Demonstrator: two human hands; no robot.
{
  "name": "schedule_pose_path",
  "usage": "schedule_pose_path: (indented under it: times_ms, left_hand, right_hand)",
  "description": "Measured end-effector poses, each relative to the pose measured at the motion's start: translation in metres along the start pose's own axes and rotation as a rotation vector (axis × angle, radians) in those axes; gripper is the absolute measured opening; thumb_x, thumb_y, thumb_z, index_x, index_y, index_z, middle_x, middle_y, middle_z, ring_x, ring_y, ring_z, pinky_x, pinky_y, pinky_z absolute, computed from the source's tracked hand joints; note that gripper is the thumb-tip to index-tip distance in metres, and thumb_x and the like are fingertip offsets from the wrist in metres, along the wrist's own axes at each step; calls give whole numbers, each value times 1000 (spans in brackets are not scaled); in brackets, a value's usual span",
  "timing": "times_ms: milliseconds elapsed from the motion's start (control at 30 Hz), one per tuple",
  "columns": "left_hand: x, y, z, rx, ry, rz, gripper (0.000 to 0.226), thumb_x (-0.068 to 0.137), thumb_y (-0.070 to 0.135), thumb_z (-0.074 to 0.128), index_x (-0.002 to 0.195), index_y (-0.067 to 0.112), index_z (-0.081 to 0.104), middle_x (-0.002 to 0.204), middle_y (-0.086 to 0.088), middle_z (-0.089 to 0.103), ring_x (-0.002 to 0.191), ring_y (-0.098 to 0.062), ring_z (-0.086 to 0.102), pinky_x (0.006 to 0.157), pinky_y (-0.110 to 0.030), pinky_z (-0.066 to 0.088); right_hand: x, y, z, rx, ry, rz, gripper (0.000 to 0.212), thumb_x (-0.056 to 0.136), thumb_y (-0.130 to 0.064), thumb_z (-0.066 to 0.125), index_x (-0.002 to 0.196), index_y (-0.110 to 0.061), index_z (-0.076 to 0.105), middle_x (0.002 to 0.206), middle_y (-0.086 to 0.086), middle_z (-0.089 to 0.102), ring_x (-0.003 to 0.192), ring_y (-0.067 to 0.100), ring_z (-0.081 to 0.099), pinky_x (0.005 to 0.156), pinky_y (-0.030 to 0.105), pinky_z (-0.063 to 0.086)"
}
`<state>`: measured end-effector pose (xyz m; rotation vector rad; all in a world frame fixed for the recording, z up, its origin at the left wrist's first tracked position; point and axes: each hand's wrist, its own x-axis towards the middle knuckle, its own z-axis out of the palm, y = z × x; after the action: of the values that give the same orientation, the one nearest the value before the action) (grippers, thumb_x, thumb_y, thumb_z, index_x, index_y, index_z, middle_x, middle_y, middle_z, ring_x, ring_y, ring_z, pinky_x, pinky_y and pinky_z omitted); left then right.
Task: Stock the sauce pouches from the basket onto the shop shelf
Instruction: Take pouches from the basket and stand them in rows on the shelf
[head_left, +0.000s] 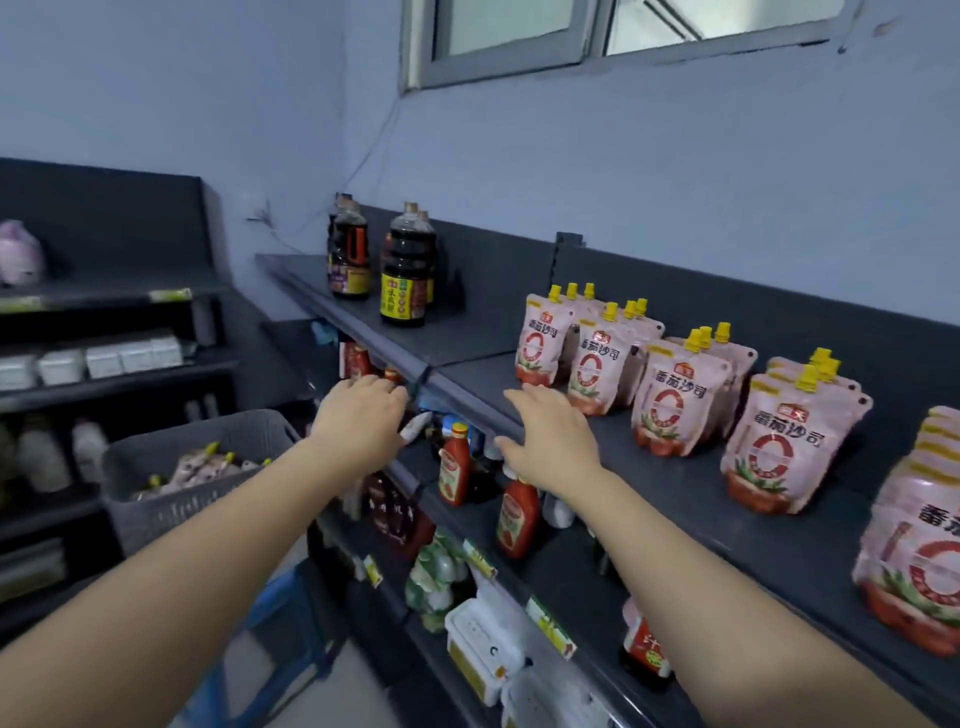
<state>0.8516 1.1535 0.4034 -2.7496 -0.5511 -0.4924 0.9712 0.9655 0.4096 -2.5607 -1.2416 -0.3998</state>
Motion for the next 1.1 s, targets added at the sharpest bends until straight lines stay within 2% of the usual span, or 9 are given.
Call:
schedule_pose_path:
  times_ms: [100, 233, 333, 533, 667, 800, 933, 1100]
  left_hand:
    - [-10, -47, 21, 22, -53, -83, 31, 87, 29, 53, 116, 18, 52, 121, 0, 58, 119, -21, 50, 96, -35, 39]
    - [-20, -106, 47, 33, -105, -145, 35, 88, 34, 51, 118, 16, 52, 121, -2, 59, 119, -23, 50, 93, -36, 40]
    - [-23, -149, 68, 45, -127, -174, 38, 89, 33, 49, 124, 18, 52, 121, -1, 60, 118, -23, 52, 91, -36, 42]
    - [-22, -247, 116, 97, -232, -240, 37, 87, 31, 55, 122, 17, 52, 122, -3, 60, 116, -23, 52, 90, -36, 41]
    - [-21, -268, 135, 117, -261, -250, 33, 88, 28, 56, 118, 16, 53, 124, -3, 59, 118, -22, 51, 91, -35, 40]
    - [-17, -297, 159, 116, -317, -295, 31, 89, 26, 54, 119, 16, 53, 126, -4, 59, 120, -23, 51, 92, -36, 40]
    - [-8, -329, 194, 113, -375, -336, 32, 89, 27, 57, 118, 17, 54, 125, -3, 59, 121, -23, 51, 92, -36, 41]
    - [17, -360, 237, 113, -461, -408, 36, 90, 30, 57, 123, 16, 52, 127, -5, 58, 121, -23, 50, 93, -35, 41]
  right_hand:
    - [24, -37, 25, 3, -46, -45, 59, 90, -39, 58, 142, -20, 39, 147, 4, 41, 138, 26, 32, 109, 40, 31]
    - [60, -83, 60, 26, -100, -102, 54, 88, -40, 60, 135, -20, 45, 138, 0, 48, 131, 24, 38, 104, 40, 37]
    - [89, -116, 87, 32, -151, -131, 54, 88, -40, 59, 136, -18, 44, 138, 2, 48, 131, 26, 38, 103, 41, 39]
    - [158, -194, 155, 95, -249, -169, 48, 87, -40, 59, 129, -18, 50, 132, 5, 52, 129, 28, 41, 101, 43, 41]
    - [176, -212, 178, 105, -285, -158, 53, 86, -42, 60, 132, -19, 49, 131, 4, 53, 128, 28, 43, 101, 40, 42]
    - [205, -233, 206, 130, -312, -184, 37, 82, -40, 63, 110, -17, 56, 119, 7, 58, 117, 30, 51, 90, 40, 46]
    - [239, -257, 236, 143, -367, -222, 42, 83, -40, 64, 119, -20, 57, 125, 6, 55, 121, 29, 49, 95, 42, 47]
    - [292, -275, 282, 155, -421, -253, 40, 82, -42, 64, 116, -22, 58, 122, 6, 59, 119, 30, 50, 93, 42, 48]
